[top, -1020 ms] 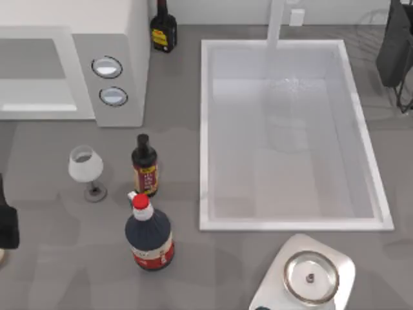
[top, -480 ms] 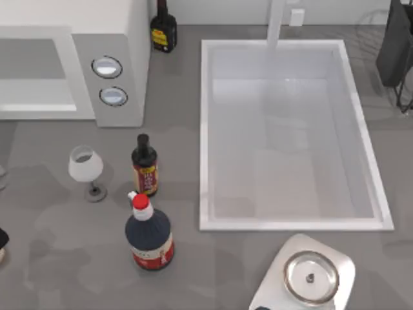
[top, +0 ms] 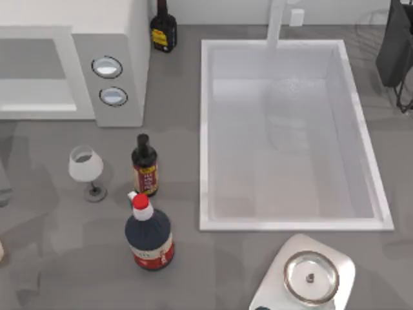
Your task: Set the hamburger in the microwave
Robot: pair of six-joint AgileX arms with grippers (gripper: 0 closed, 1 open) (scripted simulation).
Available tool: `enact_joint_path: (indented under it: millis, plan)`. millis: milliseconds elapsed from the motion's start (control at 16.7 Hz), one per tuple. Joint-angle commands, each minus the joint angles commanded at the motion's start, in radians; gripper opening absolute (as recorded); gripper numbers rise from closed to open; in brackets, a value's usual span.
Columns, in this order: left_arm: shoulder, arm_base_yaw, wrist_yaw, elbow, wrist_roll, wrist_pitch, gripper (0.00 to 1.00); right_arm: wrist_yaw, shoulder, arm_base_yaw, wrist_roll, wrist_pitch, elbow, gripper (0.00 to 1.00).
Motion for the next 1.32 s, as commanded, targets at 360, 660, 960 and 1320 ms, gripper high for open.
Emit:
enact_joint_path:
  millis: [360, 660, 960, 1320]
  plan:
    - [0.022, -0.002, 0.0, 0.013, 0.018, -0.014, 1.0, 0.0, 0.0, 0.0, 0.0, 0.0, 0.0, 1.0]
    - [0.084, 0.003, 0.0, -0.046, 0.019, 0.104, 1.0, 0.0, 0.0, 0.0, 0.0, 0.0, 0.0, 1.0]
    - [0.194, 0.006, 0.0, -0.147, 0.025, 0.321, 1.0, 0.0, 0.0, 0.0, 0.0, 0.0, 0.0, 1.0]
    - [0.208, 0.006, 0.0, -0.161, 0.025, 0.343, 0.92, 0.0, 0.0, 0.0, 0.0, 0.0, 0.0, 1.0]
